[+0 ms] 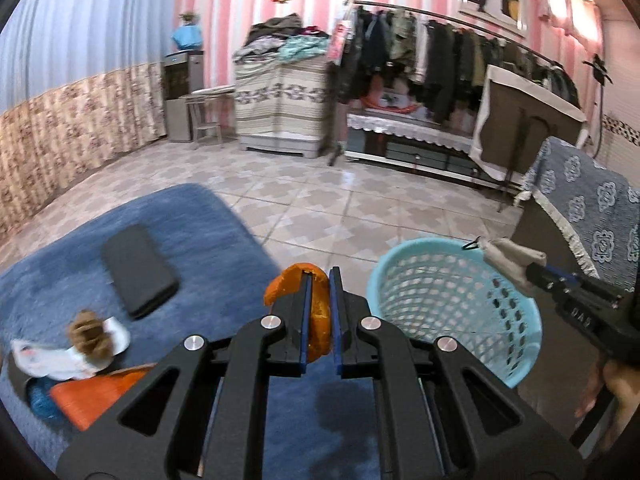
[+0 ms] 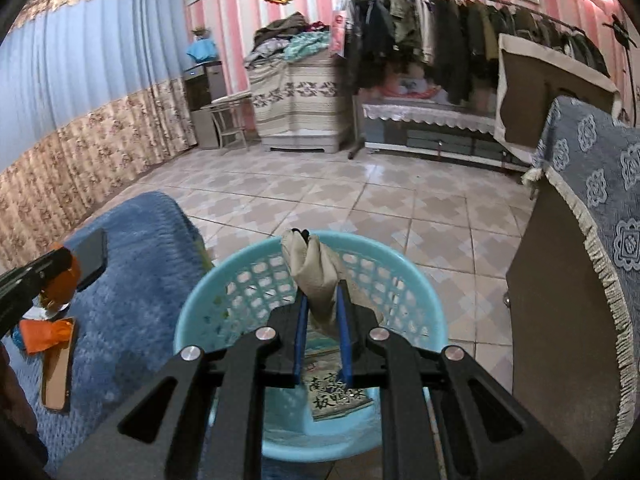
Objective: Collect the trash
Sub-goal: 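Carry both items to the blue basket while the left gripper releases the orange peel, then open the right gripper to drop the beige cloth into the basket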
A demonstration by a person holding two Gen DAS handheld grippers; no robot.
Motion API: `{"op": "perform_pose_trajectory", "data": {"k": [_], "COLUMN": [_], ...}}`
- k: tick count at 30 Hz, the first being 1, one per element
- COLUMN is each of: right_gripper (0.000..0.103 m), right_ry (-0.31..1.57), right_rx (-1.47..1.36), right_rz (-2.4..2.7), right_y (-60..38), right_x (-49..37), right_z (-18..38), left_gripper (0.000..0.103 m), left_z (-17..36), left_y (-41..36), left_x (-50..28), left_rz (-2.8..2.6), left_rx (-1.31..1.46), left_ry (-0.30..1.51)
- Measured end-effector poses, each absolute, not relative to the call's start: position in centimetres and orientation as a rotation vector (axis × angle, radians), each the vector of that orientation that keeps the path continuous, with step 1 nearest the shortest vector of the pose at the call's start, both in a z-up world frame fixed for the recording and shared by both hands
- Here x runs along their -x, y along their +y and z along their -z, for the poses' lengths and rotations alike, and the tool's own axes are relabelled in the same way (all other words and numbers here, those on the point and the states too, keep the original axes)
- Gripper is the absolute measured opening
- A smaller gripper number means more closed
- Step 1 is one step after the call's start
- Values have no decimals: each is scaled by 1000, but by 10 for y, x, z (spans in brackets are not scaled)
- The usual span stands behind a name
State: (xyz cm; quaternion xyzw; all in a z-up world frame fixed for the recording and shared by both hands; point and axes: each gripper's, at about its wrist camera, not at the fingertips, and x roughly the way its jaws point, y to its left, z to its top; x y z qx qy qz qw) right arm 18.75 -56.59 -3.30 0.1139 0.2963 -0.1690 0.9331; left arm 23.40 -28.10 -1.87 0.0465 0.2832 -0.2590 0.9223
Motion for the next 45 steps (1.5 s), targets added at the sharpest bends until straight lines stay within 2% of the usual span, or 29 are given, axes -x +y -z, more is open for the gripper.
{"op": "perform_pose_trajectory", "data": {"k": [18, 21, 23, 25, 28, 31, 35, 40, 45], "right_gripper": [14, 14, 14, 14, 14, 14, 14, 14, 14], "right_ry": [622, 620, 618, 621, 631, 633, 638, 644, 644], "right_rx": [-328, -331, -332, -331, -330, -330, -325, -326, -321], "right_rz": [376, 374, 374, 373, 371, 368, 361, 358, 347], "right_y": [-612, -613, -614, -614, -616, -615, -611, -609, -606], "right_x": [-188, -188, -189, -189, -191, -192, -194, -197, -199], "right_z": [52, 53, 53, 54, 55, 55, 56, 56, 59], "left_gripper": [7, 10, 20, 41, 58, 64, 65, 77, 84], "left_z": [43, 46, 47, 46, 44, 40, 32, 24, 22], "left_y": [-403, -411, -412, -412, -407, -400, -396, -377, -349], "left_x": [-247, -250, -251, -252, -254, -255, -253, -255, -266], "left_rz": [741, 756, 751, 735, 703, 707, 707, 671, 603], "left_rx": [-179, -181, -186, -183, -175, -162, -169, -143, -115], "left_ry": [635, 636, 634, 626, 613, 604, 585, 564, 564]}}
